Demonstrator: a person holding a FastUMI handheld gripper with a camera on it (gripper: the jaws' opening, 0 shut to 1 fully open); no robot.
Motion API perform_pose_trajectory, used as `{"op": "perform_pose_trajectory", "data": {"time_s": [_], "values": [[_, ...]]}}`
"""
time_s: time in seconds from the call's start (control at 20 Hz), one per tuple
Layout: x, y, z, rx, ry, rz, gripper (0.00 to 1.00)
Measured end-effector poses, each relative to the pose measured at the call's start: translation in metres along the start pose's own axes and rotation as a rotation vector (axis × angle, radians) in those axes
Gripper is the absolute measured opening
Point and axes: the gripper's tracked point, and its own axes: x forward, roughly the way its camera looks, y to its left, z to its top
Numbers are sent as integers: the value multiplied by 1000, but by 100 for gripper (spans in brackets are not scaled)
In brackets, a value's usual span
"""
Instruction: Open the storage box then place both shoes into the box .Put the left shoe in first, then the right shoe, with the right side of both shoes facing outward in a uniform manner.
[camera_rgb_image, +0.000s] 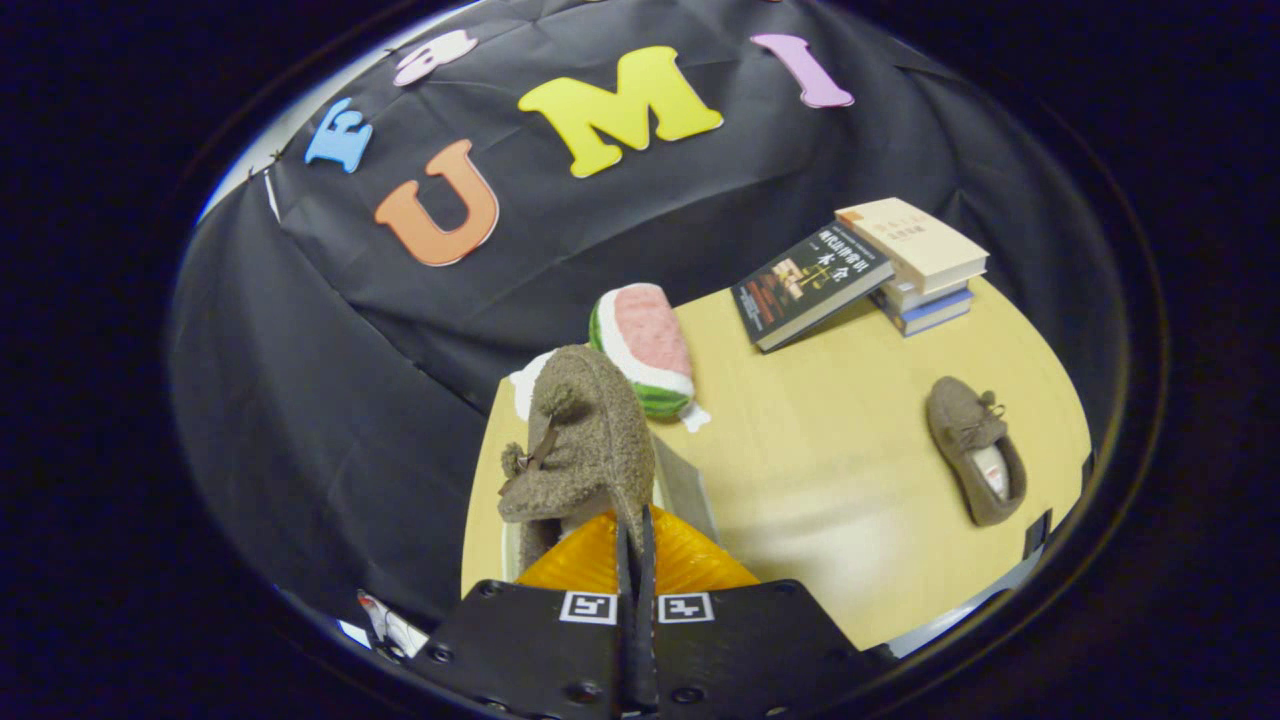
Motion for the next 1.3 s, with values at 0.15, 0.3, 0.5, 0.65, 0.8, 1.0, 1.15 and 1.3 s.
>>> {"op": "perform_pose_trajectory", "data": {"time_s": [0.15,0.3,0.5,0.65,0.8,1.0,1.15,1.3], "values": [[26,27,-24,-12,30,1,1],[49,44,-50,-14,61,-13,0],[78,40,-81,-24,100,-63,1],[96,32,-97,-21,134,-97,1],[112,28,-111,-8,171,-129,1],[128,24,-125,-24,225,-195,0],[140,17,-134,-67,270,-227,1],[150,10,-145,-96,315,-255,1]]}}
